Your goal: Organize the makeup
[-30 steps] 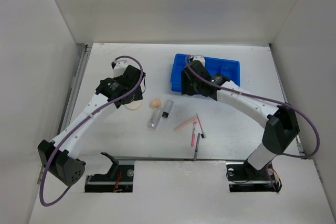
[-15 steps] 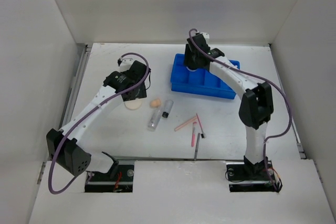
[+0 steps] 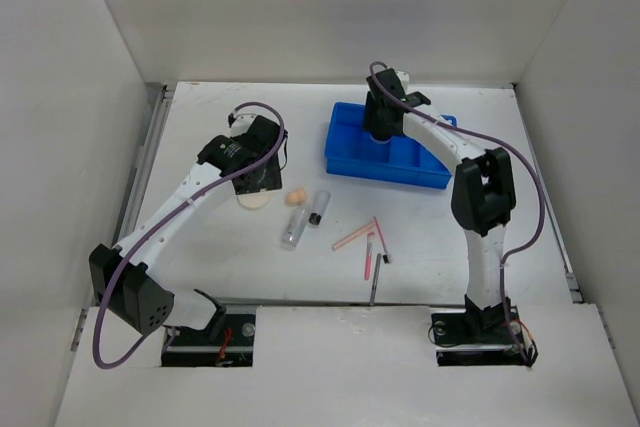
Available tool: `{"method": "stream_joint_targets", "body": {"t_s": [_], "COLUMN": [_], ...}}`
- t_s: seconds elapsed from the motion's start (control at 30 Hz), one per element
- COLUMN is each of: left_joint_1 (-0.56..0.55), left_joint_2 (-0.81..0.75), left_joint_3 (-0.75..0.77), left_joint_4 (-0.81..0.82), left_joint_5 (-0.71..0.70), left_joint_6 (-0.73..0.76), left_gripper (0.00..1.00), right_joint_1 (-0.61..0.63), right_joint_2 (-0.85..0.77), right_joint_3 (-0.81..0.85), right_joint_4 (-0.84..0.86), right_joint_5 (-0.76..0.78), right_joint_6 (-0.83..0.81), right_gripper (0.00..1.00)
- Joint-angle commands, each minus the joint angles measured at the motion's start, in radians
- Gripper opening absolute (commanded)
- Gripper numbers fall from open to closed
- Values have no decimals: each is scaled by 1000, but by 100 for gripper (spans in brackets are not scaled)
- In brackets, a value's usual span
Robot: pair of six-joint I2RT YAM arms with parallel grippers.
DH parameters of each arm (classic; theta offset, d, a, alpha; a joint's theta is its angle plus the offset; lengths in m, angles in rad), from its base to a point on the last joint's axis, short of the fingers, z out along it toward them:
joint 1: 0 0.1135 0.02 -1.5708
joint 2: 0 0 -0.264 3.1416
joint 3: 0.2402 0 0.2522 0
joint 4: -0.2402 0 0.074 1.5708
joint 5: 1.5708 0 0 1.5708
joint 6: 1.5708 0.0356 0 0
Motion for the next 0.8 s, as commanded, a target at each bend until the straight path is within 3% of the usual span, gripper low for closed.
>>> {"method": "stream_joint_targets", "body": {"t_s": [0.0,0.07,0.1,0.2,0.4,0.53,0.77], "left_joint_1": [6,6,6,6,6,-66,-172], "left_joint_2": [-6,-6,-6,5,40,76,191], "left_joint_3": [36,36,36,36,59,59,19], "left_joint_4": [-3,-3,-3,-3,11,61,121], "left_joint_5": [22,22,22,59,180,220,220], "left_joint_6": [22,22,22,31,80,112,135], "left_gripper": [100,100,100,100,100,100,88], "right_joint_1": [1,1,1,1,1,1,1], "right_joint_2": [16,25,25,8,-121,-288,-579], "right_joint_3": [34,45,45,54,76,-71,-333], "right_joint_4": [12,12,3,-6,-49,-40,-40], "right_joint_5": [18,18,18,18,38,58,98], "right_joint_6": [-2,-2,-2,-2,-2,-2,-2], "right_gripper": [71,78,89,100,100,98,98]}}
